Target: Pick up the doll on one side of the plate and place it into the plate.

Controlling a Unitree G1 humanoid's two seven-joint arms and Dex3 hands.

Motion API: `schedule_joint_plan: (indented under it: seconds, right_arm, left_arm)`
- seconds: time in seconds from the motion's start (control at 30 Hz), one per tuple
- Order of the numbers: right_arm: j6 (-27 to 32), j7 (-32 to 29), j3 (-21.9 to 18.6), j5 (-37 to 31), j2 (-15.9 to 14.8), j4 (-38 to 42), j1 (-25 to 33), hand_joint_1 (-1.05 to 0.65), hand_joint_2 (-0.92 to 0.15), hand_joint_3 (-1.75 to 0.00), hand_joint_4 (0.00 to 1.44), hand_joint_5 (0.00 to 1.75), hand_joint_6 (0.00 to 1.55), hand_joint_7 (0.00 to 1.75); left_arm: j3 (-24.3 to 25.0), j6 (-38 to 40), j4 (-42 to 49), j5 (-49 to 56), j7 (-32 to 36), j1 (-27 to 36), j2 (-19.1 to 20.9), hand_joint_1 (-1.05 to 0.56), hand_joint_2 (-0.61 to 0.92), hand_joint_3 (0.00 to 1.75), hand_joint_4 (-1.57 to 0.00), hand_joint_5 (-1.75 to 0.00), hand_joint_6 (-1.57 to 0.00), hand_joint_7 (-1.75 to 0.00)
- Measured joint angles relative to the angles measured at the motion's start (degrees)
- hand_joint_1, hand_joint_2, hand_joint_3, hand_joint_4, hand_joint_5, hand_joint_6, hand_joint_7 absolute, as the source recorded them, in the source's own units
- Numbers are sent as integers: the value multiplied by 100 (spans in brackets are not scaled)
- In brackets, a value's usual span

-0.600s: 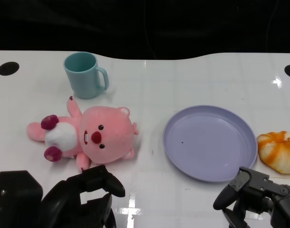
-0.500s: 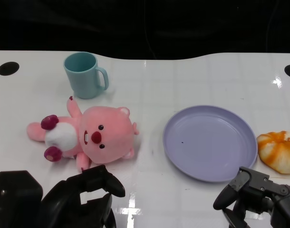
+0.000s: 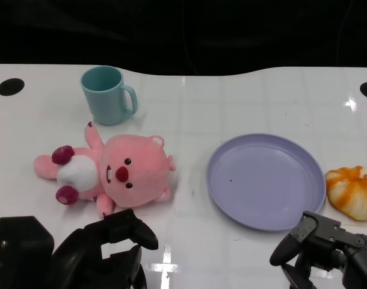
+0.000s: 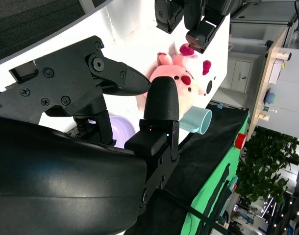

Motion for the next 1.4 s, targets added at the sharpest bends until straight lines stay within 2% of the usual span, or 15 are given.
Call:
schedule_joint_plan:
  seconds: [0.43, 0.5, 0.53, 0.67, 0.83, 1.03, 1.07, 1.2, 1.4]
  right_arm:
    - [72, 1, 6, 1, 0, -36, 0, -23, -72, -78, 63, 166, 55, 135]
    - [84, 1, 12, 1, 0, -47, 1, -24, -72, -79, 63, 166, 55, 135]
    - [96, 1, 17, 0, 0, -55, 1, -23, -72, -79, 63, 167, 55, 135]
    - [118, -1, 82, -31, 0, -81, 1, -24, -72, -79, 63, 166, 55, 135]
    - [124, -1, 114, -116, 0, -130, 9, -26, -72, -78, 64, 166, 56, 135]
    - [134, -1, 122, -114, 0, -174, 16, -25, -72, -78, 63, 166, 56, 135]
    - [134, 0, 122, -113, 0, -175, 17, -25, -72, -77, 63, 166, 56, 135]
    - [140, 0, 122, -112, 0, -176, 16, -25, -72, -76, 64, 165, 56, 134]
    - [140, 2, 120, -110, -1, -175, 14, -24, -73, -76, 64, 164, 57, 133]
  left_arm:
    - [20, 0, 0, -2, 0, 0, 0, -28, 53, 111, -76, -174, -70, -153]
    - [47, 0, 0, -4, 0, 0, 0, -28, 52, 114, -76, -172, -72, -147]
    - [61, -1, 0, -2, 1, 0, 0, -28, 49, 117, -76, -165, -75, -136]
    - [126, -40, -1, 44, 10, -4, -2, -29, 47, 120, -73, -153, -76, -116]
    - [192, -46, -126, 47, 82, -7, -4, -28, 56, 100, -66, -144, -72, -100]
    - [363, 30, -324, 46, 66, -171, 158, -29, 81, 56, -54, -128, -60, -72]
    - [395, 8, -362, 76, 61, -209, 220, -29, 84, 48, -53, -122, -60, -62]
    - [409, -325, -502, 417, 28, -331, 476, -32, 90, 33, -51, -105, -56, -43]
    - [444, -500, -666, 804, -69, -570, 910, -44, 92, 23, -33, -85, -45, -25]
